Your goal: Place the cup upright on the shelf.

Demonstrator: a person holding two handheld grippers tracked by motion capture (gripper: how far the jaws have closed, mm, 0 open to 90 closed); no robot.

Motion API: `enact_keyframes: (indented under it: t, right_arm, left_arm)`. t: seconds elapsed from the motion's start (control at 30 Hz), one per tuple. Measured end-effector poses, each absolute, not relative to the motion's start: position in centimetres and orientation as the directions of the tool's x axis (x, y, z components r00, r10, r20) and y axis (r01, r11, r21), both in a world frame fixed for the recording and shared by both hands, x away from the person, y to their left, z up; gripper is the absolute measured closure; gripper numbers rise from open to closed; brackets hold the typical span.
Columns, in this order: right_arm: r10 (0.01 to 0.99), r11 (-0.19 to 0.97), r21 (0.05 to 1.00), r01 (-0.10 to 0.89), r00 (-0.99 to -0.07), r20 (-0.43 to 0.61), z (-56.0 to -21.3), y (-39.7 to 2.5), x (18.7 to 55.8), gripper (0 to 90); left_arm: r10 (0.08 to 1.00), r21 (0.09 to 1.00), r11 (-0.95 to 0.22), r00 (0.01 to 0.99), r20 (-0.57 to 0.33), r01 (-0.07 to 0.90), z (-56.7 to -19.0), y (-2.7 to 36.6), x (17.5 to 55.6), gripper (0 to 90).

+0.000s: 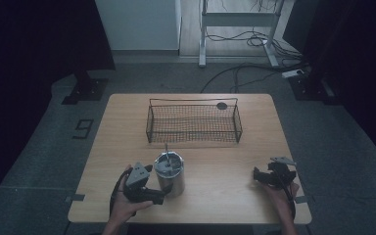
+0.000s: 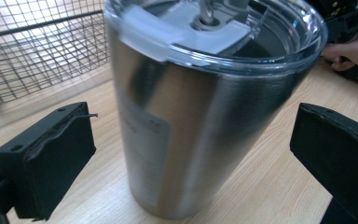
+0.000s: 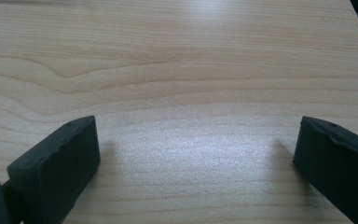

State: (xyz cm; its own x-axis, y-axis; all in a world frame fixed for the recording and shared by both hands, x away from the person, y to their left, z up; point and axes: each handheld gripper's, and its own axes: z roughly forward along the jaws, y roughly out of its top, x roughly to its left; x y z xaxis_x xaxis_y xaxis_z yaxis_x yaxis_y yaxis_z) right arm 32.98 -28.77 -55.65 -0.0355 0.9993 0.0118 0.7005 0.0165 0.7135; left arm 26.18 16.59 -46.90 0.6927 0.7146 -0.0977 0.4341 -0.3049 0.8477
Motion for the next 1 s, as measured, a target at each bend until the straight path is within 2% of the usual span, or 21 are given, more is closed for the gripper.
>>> enact_keyframes:
  t: [0.3,0.63,1.0]
  right_arm:
    - [0.999,0.015,0.715,0.699,-0.034,0.012,-55.7,-28.8,33.0,0.3]
    - [0.999,0.016,0.714,0.7,-0.034,0.012,-55.7,-28.8,33.0,0.3]
    - [0.999,0.014,0.715,0.699,-0.033,0.012,-55.7,-28.8,33.0,0.5]
  left_arm:
    - [0.726,0.841,-0.298,0.679,-0.108,0.452,-47.5,15.8,27.1,0.0]
    - [0.744,0.804,-0.363,0.666,-0.055,0.472,-48.9,13.5,28.4,0.2]
    - [0.758,0.806,-0.356,0.651,-0.047,0.473,-48.8,13.2,28.4,2.9]
